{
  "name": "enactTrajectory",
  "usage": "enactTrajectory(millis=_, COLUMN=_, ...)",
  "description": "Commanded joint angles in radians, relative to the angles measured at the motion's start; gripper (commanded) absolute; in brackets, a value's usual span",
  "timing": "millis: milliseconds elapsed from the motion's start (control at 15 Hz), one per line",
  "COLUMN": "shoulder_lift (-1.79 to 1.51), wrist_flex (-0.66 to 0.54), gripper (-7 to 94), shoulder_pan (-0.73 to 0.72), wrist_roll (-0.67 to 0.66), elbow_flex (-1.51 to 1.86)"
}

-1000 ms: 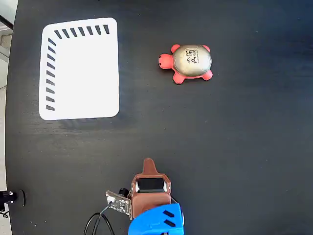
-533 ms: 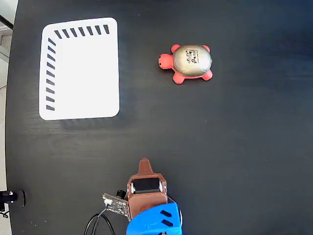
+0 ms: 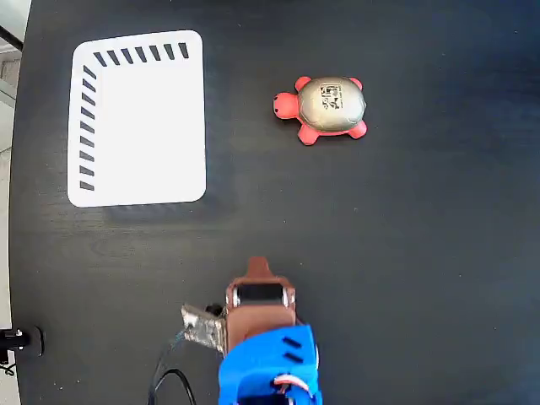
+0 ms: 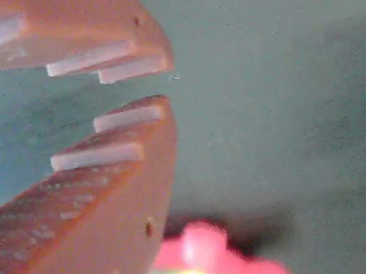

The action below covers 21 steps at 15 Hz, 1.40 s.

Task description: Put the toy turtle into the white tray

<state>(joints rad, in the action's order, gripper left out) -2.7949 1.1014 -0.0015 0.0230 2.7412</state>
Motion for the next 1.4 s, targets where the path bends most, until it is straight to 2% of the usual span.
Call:
enactTrajectory(millis=0, shoulder_lift=0.184, wrist_flex=-0.009, gripper=0, shoulder_pan=0.048, wrist_roll=-0.002, elbow_flex=-0.201)
enactTrajectory(millis=267, shoulder_lift=0.66, wrist_flex=0.037, gripper=0, shoulder_pan=0.215, wrist_roll=-0.117, elbow_flex=-0.65)
enactTrajectory(millis=400, shoulder_lift=0.896, wrist_flex=0.107, gripper=0, shoulder_pan=0.262, wrist_roll=-0.149, elbow_flex=-0.92)
enactTrajectory(millis=667, shoulder_lift=1.244, wrist_flex=0.368, gripper=0, shoulder_pan=0.253, wrist_roll=-0.176, elbow_flex=-1.416)
enactTrajectory(millis=867, shoulder_lift=1.405, wrist_flex=0.44, gripper=0, shoulder_pan=0.256, wrist_roll=-0.189, elbow_flex=-1.651)
enactTrajectory(millis=1200, shoulder_lift=1.649, wrist_flex=0.472, gripper=34, shoulder_pan=0.296, wrist_roll=-0.265, elbow_flex=-1.893)
enactTrajectory(millis=1333, shoulder_lift=1.75, wrist_flex=0.509, gripper=39, shoulder_pan=0.307, wrist_roll=-0.299, elbow_flex=-1.983)
